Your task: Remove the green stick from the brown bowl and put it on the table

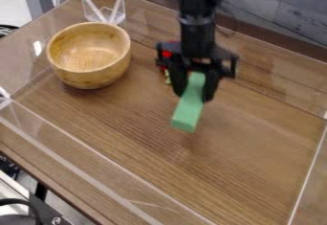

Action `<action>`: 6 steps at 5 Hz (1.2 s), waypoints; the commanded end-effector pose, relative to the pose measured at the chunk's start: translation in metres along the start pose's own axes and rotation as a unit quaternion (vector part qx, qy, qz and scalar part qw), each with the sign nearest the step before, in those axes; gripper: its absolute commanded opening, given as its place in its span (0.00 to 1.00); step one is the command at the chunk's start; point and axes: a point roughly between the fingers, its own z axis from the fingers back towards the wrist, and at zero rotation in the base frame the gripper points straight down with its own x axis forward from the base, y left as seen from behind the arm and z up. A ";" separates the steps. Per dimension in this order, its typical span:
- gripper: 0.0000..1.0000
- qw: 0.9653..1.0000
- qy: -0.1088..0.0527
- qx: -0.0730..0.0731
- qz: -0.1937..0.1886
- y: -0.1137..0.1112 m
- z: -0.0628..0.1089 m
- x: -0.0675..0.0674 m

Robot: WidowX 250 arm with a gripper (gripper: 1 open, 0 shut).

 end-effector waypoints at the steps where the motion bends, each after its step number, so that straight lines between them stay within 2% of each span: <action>1: 0.00 0.999 -0.032 -0.010 -0.016 -0.011 0.019 0.018; 2: 0.00 0.999 -0.031 -0.009 -0.020 -0.022 0.014 0.024; 4: 0.00 0.999 -0.032 -0.009 -0.033 -0.020 0.010 0.024; 5: 1.00 0.999 -0.032 -0.008 -0.028 -0.012 0.011 0.025; 6: 1.00 0.999 -0.026 -0.003 -0.024 -0.006 0.005 0.025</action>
